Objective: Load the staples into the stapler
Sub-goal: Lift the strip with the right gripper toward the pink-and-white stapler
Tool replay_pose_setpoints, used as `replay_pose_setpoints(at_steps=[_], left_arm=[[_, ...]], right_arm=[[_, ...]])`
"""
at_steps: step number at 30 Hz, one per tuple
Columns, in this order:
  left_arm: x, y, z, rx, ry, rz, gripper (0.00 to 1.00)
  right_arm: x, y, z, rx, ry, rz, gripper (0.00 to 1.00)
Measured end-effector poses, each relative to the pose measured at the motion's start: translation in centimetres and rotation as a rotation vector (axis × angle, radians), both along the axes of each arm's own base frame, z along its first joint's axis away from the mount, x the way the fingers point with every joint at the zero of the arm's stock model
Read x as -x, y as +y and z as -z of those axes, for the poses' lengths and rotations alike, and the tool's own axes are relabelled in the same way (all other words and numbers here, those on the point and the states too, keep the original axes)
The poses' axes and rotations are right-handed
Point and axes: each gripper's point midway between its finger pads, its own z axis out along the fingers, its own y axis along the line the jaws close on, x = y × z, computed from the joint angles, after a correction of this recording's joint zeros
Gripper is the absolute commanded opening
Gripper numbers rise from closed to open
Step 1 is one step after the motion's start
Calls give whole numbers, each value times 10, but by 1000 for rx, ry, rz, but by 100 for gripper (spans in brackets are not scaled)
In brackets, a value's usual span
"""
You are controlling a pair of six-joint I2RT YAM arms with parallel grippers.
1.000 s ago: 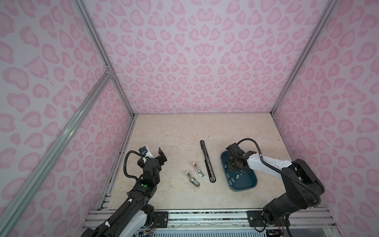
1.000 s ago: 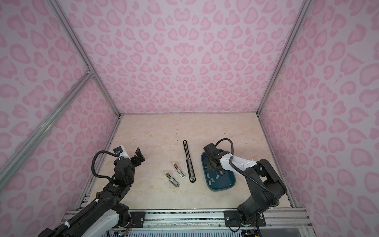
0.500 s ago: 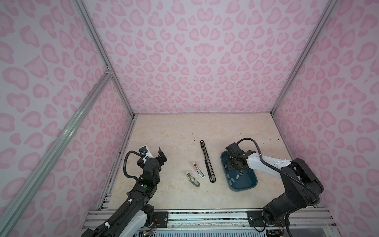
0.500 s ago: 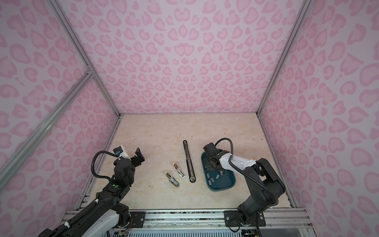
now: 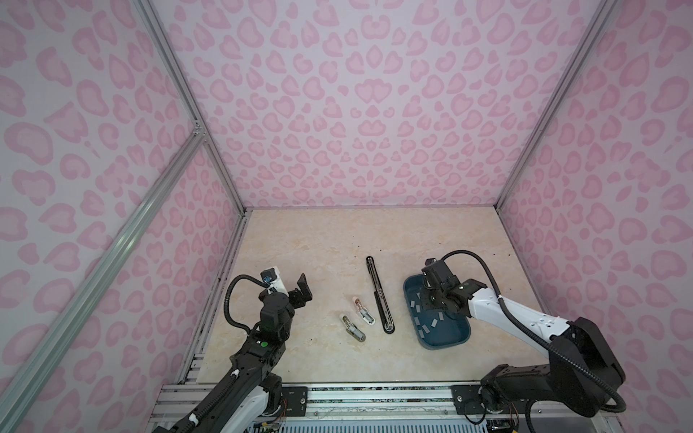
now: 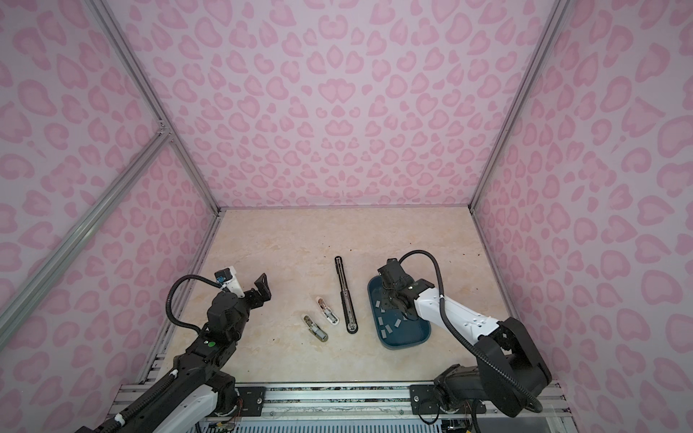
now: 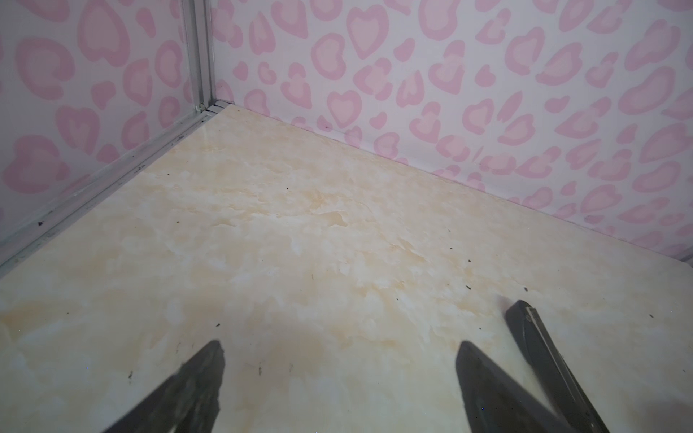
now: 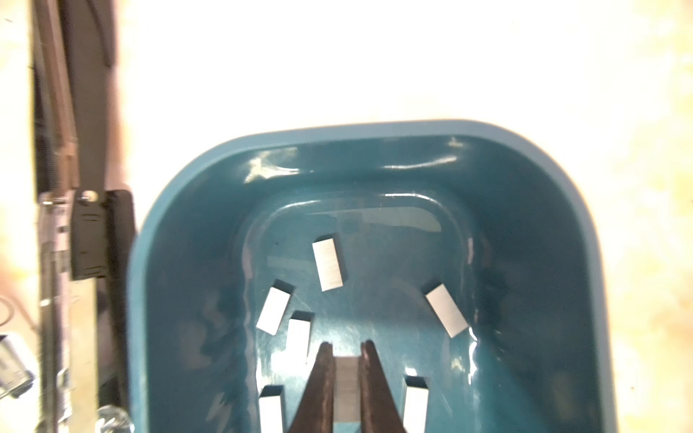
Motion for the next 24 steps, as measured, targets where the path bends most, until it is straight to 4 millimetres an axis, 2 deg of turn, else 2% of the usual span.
replay_pose_setpoints(at_steps=[3, 7, 12, 15, 18, 19, 22, 24], left_arm=[[9, -5, 6, 28, 16, 42, 97], [21, -6, 5, 81, 11, 57, 97], [36, -15, 23, 182, 50, 105, 97], [43, -26, 17, 251, 94, 154, 97], [45, -33, -3, 278, 90, 189, 97], [46, -32, -4, 276, 93, 188, 97], [49, -30, 15, 259, 149, 171, 97], [52, -29, 29, 245, 197, 170, 97]], right_arm=[[2, 8, -15, -25, -40, -26, 10], [8, 26, -36, -69, -100, -88, 9], [21, 60, -66, -135, -186, -194, 7], [28, 81, -83, -184, -258, -248, 4], [38, 104, -84, -232, -305, -315, 0], [41, 112, -83, -230, -320, -343, 0], [52, 147, -80, -237, -347, -468, 0], [51, 161, -74, -228, -358, -516, 0]])
